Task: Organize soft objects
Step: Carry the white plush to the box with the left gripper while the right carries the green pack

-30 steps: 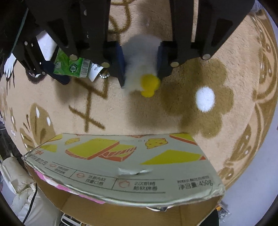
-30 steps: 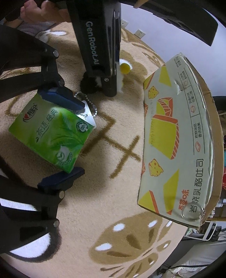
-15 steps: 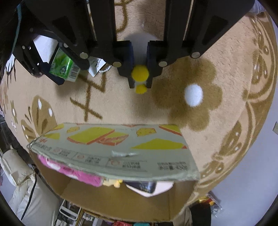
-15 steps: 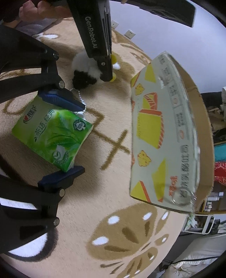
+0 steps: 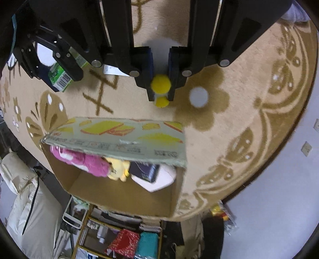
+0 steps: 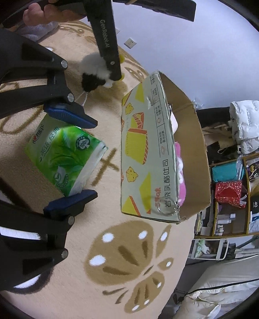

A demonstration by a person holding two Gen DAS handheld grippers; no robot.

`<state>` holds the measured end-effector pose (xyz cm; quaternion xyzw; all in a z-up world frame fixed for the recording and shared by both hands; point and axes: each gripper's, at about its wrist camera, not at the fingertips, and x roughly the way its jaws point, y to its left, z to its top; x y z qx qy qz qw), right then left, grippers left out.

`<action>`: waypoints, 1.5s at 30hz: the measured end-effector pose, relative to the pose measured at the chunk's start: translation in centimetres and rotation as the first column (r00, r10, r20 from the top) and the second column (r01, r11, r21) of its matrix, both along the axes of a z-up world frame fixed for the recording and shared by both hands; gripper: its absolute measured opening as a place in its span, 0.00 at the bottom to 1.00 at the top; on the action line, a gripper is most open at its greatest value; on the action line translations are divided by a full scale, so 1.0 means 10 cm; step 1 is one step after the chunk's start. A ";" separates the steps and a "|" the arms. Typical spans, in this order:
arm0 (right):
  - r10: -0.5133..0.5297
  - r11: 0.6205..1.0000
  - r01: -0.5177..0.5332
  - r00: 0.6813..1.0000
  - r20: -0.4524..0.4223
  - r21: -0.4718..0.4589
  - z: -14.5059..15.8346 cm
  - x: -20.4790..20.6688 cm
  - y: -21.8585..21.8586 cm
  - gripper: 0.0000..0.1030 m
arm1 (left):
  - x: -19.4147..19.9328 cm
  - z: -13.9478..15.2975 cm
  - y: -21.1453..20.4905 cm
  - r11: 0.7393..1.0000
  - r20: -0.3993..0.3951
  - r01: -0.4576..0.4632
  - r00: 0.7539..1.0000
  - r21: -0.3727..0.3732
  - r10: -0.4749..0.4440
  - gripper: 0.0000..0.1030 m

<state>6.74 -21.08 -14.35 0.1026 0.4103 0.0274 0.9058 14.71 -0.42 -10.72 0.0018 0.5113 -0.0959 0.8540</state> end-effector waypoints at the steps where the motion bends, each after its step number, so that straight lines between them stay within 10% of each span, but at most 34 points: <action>1: 0.000 1.000 0.000 1.000 0.008 -0.002 0.02 -0.01 -0.01 0.65 | -0.01 0.02 0.00 1.000 0.015 -0.008 1.000 0.013 0.007 0.10; 24: -0.003 1.000 0.003 0.989 0.147 0.000 0.47 0.24 -0.03 0.64 | 0.04 0.87 0.03 0.996 0.328 -0.065 0.944 0.062 0.041 0.10; 45: 0.035 0.997 -0.019 0.973 0.230 -0.070 0.89 0.80 -0.07 0.65 | 0.49 1.58 -0.01 0.995 0.533 -0.097 0.843 0.010 0.077 0.10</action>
